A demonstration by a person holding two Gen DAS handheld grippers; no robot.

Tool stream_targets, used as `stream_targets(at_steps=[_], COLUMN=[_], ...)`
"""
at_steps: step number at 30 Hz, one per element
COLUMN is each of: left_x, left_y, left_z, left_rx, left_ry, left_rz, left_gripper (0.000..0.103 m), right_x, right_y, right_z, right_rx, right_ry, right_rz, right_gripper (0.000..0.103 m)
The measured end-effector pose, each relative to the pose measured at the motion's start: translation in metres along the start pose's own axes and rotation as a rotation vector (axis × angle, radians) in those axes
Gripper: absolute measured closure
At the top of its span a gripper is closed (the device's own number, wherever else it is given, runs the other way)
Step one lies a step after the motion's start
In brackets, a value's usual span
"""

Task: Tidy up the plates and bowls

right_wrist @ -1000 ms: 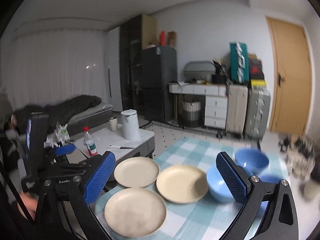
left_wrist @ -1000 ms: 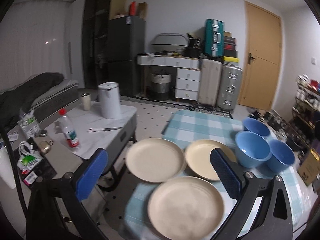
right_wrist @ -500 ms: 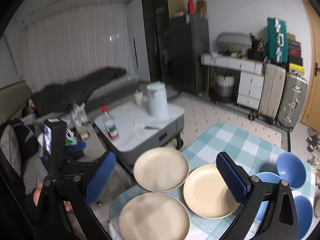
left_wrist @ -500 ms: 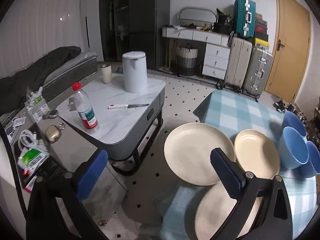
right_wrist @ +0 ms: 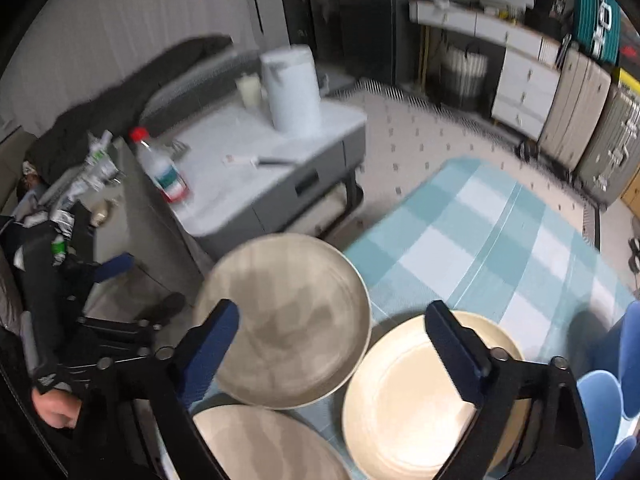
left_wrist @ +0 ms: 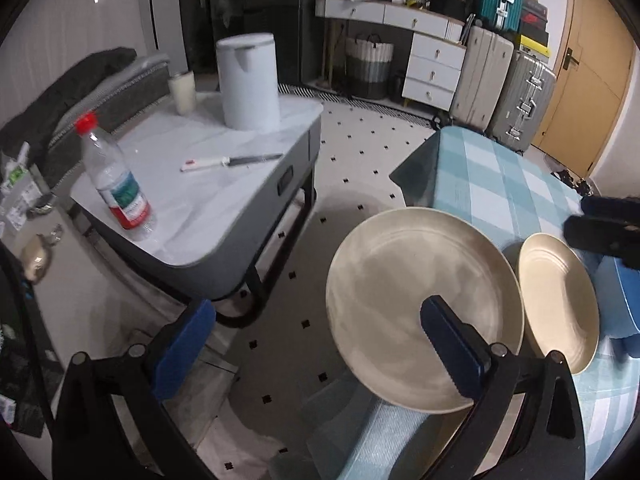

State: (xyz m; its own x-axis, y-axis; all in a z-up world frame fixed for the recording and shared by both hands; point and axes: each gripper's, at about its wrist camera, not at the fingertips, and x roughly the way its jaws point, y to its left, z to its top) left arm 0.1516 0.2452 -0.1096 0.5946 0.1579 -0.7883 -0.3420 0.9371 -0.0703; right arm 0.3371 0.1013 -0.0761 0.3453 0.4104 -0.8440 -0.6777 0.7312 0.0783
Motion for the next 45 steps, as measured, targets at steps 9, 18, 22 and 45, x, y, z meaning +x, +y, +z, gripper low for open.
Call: stream_targets(at_steps=[9,18,22,45], left_x=[0.031,0.055,0.058,0.073], left_y=[0.006,0.017,0.016,0.022], left_z=[0.004,0.001,-0.002,-0.009], left_rx=[-0.023,-0.076,-0.077,-0.136], left_ry=[0.068,0.134,0.143,0.212], left_rz=[-0.051,-0.085,-0.093,-0.168], left_gripper=[0.000,0.000,0.000,0.042], right_x=[0.058,0.103,0.113,0.140], right_y=[-0.016,-0.025,-0.030,-0.026], right_z=[0.014,0.017,0.015,0.001], right_rx=[-0.032,-0.041,-0.022,-0.026], right_ry=[0.089,0.192,0.217,0.291], right_rz=[-0.005,0.013,0.033,0.026], right_gripper=[0.015,0.026,0.030,0.065])
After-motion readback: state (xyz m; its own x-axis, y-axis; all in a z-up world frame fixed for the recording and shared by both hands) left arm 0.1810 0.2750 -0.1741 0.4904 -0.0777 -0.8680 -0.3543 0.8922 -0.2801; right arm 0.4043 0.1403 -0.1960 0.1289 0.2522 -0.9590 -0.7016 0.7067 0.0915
